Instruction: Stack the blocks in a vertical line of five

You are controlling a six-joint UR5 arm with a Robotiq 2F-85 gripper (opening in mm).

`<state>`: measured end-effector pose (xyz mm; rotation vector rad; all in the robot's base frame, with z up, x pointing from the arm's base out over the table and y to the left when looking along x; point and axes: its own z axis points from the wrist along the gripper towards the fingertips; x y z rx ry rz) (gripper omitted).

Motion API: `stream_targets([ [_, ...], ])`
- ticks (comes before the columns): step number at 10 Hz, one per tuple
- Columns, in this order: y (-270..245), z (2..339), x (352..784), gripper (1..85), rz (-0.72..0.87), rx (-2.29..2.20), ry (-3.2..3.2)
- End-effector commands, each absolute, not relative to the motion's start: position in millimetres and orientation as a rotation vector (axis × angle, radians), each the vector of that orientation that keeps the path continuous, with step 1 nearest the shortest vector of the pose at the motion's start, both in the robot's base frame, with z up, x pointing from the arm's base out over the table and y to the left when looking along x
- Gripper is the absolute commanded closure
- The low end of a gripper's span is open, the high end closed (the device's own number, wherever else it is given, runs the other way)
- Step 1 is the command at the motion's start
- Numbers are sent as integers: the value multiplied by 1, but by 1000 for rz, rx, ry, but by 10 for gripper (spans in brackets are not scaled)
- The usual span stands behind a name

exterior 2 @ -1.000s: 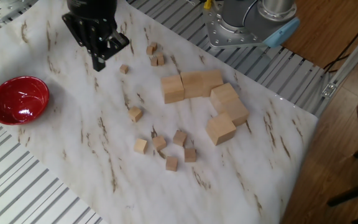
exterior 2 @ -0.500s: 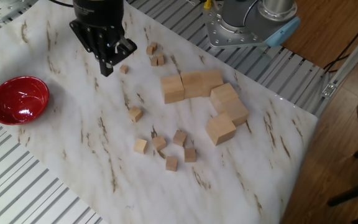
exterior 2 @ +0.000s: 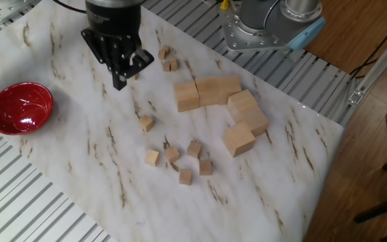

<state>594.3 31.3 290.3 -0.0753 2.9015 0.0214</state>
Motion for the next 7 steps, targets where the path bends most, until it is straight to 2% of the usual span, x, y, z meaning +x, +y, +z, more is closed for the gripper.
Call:
stream_targets([
  [1, 33, 280, 609, 847, -51, -23, 2850],
  [2, 28, 284, 612, 847, -70, -36, 2855],
  [4, 33, 297, 613, 847, 16, -54, 2882],
  [7, 35, 299, 606, 847, 20, -85, 2898],
])
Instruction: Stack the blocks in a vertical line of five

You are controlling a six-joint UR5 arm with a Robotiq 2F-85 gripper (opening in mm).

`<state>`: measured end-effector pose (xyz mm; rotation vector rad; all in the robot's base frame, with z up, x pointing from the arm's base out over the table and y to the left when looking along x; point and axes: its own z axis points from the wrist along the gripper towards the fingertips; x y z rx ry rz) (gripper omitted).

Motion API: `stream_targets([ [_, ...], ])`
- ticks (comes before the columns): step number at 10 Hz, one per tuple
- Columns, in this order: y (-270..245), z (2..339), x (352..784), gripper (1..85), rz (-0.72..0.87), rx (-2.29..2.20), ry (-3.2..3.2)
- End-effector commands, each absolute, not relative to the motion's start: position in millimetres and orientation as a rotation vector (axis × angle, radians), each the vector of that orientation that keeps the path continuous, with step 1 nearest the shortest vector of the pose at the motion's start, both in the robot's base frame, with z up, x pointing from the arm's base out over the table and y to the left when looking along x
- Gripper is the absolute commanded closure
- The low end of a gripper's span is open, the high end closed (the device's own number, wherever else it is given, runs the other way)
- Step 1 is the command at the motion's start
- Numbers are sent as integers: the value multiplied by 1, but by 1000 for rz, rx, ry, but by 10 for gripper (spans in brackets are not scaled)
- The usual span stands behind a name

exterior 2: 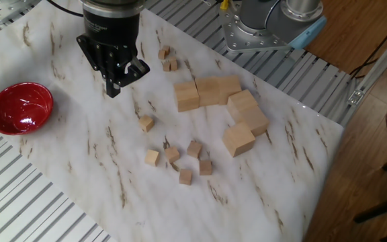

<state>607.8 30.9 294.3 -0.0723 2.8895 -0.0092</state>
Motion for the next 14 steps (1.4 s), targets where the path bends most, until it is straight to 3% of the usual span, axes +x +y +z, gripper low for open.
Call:
stream_targets([
  [1, 31, 298, 604, 847, -1, -119, 2905],
  [6, 23, 297, 601, 847, -66, -274, 2911],
  [9, 43, 295, 587, 847, 58, -265, 2960],
  [12, 9, 295, 582, 847, -138, -281, 2988],
  [14, 39, 297, 598, 847, 35, -209, 2923],
])
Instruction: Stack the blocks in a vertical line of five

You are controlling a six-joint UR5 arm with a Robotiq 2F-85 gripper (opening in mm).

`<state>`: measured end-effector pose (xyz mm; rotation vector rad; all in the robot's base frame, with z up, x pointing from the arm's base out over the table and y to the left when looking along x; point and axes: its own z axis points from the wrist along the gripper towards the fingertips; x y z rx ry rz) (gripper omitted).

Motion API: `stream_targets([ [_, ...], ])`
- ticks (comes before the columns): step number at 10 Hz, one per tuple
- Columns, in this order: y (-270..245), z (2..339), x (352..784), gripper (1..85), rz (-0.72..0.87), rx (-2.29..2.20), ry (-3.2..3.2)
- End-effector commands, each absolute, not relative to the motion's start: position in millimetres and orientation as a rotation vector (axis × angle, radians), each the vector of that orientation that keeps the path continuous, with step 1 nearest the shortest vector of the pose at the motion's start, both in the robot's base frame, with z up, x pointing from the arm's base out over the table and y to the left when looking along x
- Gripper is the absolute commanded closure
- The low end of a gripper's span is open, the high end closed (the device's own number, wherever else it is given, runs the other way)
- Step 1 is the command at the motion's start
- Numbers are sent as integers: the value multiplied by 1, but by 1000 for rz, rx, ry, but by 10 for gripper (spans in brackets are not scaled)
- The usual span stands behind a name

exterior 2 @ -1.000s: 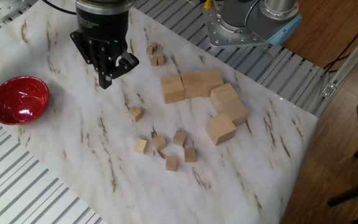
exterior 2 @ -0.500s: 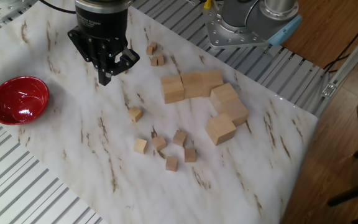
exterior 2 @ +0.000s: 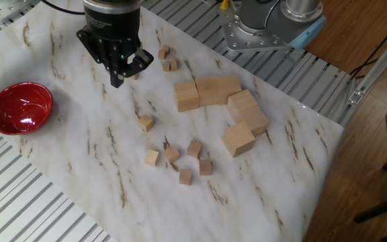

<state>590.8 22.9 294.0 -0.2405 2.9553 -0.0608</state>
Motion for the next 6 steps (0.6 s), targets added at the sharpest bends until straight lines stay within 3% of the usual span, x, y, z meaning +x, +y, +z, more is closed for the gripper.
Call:
stream_targets([
  [1, 14, 298, 603, 847, -123, -298, 2902],
  [3, 17, 301, 614, 847, -104, -267, 2863],
  [6, 40, 294, 582, 847, 43, -241, 2982],
])
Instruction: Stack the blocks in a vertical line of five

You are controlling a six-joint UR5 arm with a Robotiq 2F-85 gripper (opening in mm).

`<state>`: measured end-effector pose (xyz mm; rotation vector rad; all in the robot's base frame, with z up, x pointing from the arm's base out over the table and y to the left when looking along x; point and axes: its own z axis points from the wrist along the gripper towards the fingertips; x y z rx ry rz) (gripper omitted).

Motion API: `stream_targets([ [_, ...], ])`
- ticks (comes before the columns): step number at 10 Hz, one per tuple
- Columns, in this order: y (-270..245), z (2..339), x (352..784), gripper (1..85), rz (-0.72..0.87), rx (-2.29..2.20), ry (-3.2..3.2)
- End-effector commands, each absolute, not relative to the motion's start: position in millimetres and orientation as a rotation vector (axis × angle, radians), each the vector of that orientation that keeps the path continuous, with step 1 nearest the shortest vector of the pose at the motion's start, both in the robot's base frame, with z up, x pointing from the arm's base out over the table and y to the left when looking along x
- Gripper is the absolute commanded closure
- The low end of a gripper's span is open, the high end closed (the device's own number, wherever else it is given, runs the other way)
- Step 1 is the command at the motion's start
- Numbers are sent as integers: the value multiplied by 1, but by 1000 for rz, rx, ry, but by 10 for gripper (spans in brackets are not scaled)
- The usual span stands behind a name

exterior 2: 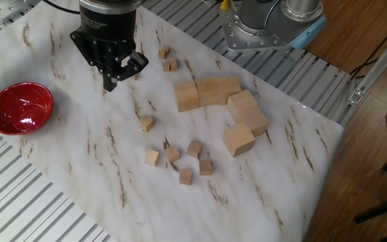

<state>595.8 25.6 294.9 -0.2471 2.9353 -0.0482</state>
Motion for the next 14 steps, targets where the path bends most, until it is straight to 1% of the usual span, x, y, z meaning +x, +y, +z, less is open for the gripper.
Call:
stream_targets([
  [1, 40, 293, 576, 847, 46, -246, 3006],
  [2, 29, 294, 582, 847, -17, -249, 2986],
  [3, 27, 295, 592, 847, -36, -256, 2948],
  [4, 36, 299, 606, 847, 15, -180, 2895],
  [5, 40, 300, 611, 847, 44, -122, 2877],
  [8, 50, 297, 602, 847, 108, -105, 2920],
  [9, 49, 286, 604, 847, 87, -118, 2969],
  [10, 37, 275, 615, 847, 21, -168, 2985],
  [12, 37, 255, 636, 847, 58, -190, 2986],
  [14, 23, 229, 652, 847, 42, -251, 2981],
])
